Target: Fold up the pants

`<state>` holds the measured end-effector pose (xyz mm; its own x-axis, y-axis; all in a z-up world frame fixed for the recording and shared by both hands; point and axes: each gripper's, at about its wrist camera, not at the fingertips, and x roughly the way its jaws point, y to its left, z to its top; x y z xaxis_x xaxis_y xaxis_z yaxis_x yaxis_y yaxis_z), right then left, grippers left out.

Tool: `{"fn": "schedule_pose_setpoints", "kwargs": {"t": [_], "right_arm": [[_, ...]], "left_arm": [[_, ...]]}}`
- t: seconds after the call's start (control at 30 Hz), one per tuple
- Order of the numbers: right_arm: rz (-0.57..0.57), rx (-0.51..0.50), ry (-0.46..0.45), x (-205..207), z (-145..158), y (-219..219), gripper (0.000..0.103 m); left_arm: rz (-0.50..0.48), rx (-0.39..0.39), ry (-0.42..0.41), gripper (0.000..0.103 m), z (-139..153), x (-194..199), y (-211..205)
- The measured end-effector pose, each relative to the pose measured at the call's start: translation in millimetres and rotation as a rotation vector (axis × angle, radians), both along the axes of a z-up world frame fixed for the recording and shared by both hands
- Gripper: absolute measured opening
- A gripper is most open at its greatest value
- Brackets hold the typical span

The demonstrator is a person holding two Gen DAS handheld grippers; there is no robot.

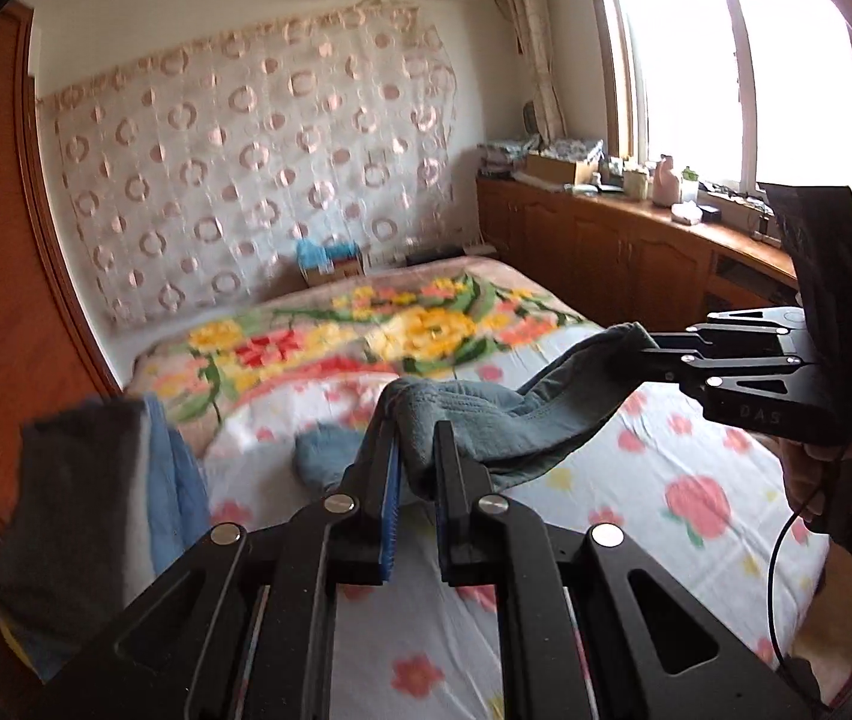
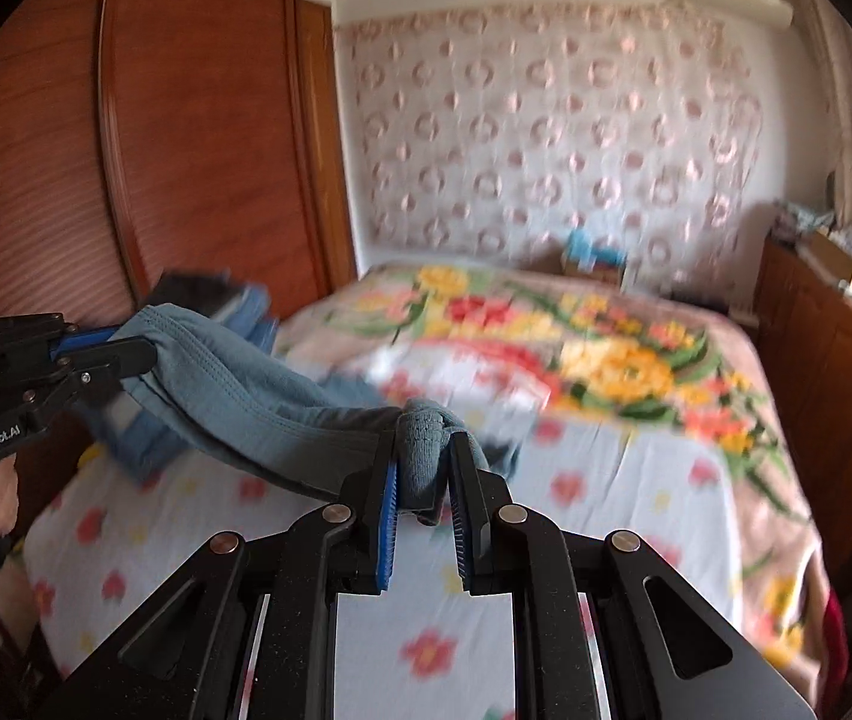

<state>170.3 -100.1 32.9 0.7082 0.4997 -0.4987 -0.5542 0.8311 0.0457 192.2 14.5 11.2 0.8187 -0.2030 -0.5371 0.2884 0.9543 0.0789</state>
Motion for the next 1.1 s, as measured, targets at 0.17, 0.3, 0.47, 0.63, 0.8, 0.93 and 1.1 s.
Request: {"fn": "schedule_pose_setpoints", "kwargs": {"t": [0.17,0.3,0.47,0.63,0.8,0.93,1.1], "right_arm": [[0.019,-0.001,0.078,-11.4,-7.3,-16.3,0.015],[0.031,0.003,0.129,-13.2,-3.2,-25.4,0.016],[0.037,0.009,0.17,-17.0,-13.5,-35.5,0.016],[0.023,0.01,0.204,-8.9,-26.9,-34.5,0.016],[-0.002,-0.002,0.228,11.6,-33.6,-26.7,0.016],[-0.017,-0.007,0.24,24.2,-35.9,-21.7,0.016],[-0.025,0.018,0.243,36.8,-33.6,-21.5,0.017]], "left_arm": [[0.002,-0.043,0.077,0.011,-30.3,-35.2,1.4],[0.008,-0.073,0.112,0.011,-44.3,-54.3,-1.6],[0.026,-0.1,0.162,0.011,-70.5,-76.7,-2.9],[0.055,-0.134,0.22,0.011,-98.1,-88.2,2.6],[0.078,-0.137,0.247,0.015,-114.7,-88.9,-1.3],[0.085,-0.128,0.234,0.035,-113.3,-88.9,-1.0],[0.082,-0.165,0.211,0.048,-107.3,-83.6,7.7]]}}
